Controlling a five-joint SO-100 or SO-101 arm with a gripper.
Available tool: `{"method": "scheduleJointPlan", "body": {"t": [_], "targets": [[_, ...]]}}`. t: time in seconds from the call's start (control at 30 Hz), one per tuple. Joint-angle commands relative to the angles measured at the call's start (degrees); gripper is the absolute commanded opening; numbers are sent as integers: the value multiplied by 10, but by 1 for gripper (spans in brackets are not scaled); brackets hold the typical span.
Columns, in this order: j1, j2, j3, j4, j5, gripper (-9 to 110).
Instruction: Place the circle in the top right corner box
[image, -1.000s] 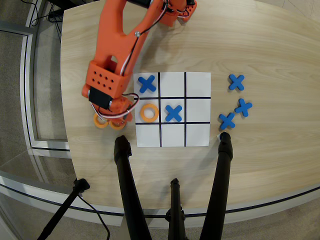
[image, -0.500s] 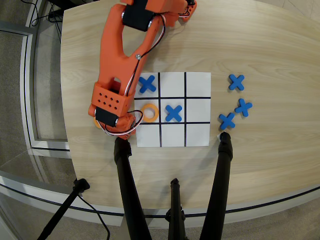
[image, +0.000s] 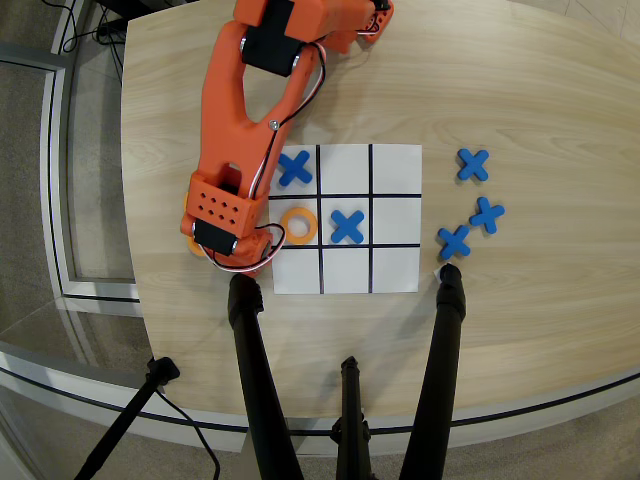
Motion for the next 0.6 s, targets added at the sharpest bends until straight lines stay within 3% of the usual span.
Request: {"method": "scheduleJointPlan", "body": {"t": [0.0,0.57], "targets": [[4,4,0,-4,2,14],[0,40,70,30,4,7]]}}
